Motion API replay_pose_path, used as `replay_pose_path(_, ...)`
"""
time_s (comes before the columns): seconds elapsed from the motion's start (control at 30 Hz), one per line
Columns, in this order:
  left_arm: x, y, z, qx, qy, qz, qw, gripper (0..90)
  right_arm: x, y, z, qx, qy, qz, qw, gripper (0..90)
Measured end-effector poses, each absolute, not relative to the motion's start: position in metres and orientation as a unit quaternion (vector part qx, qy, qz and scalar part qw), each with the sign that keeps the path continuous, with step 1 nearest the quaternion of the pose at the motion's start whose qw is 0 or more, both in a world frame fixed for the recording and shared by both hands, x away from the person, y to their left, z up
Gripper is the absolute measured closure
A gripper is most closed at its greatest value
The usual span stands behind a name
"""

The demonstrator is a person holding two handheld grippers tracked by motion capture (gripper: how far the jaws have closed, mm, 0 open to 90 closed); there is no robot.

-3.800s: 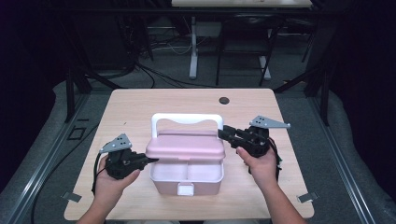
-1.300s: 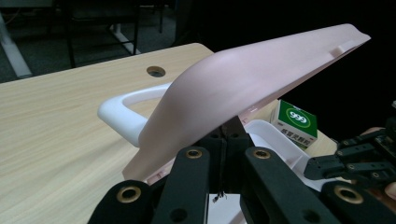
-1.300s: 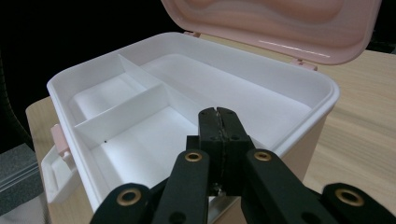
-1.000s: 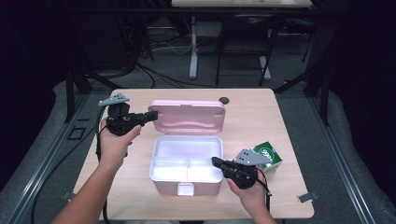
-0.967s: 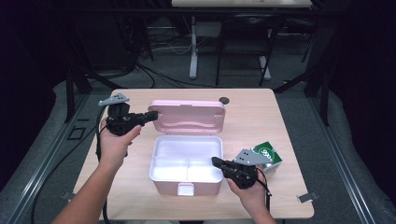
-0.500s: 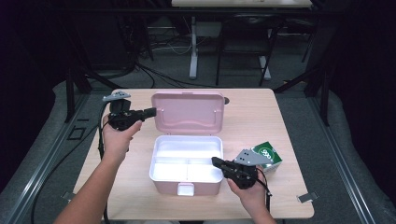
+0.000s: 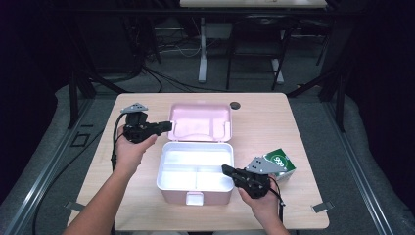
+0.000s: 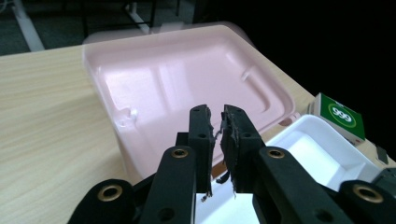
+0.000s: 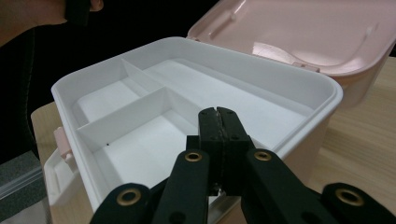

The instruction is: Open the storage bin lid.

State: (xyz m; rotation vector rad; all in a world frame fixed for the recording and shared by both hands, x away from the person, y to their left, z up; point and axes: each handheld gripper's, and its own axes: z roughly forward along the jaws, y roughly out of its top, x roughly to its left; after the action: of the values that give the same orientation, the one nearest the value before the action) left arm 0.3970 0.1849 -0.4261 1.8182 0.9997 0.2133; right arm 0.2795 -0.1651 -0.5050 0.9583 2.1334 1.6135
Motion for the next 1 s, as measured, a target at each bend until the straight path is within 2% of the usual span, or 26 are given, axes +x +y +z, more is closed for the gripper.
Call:
replay_pose_path(0.63, 0.376, 0.188, -0.428, 0.772, 0.394, 0.093, 0.489, 66.7, 0.278, -0.166, -0.505, 0.335, 0.740, 0.565, 0.144, 86.6)
replay_pose_path(1.0, 0.362, 0.185, -0.410, 0.823, 0.338, 0.115, 0.443, 65.4, 0.276, -0.165, -0.505, 0.333, 0.740, 0.565, 0.147, 84.4)
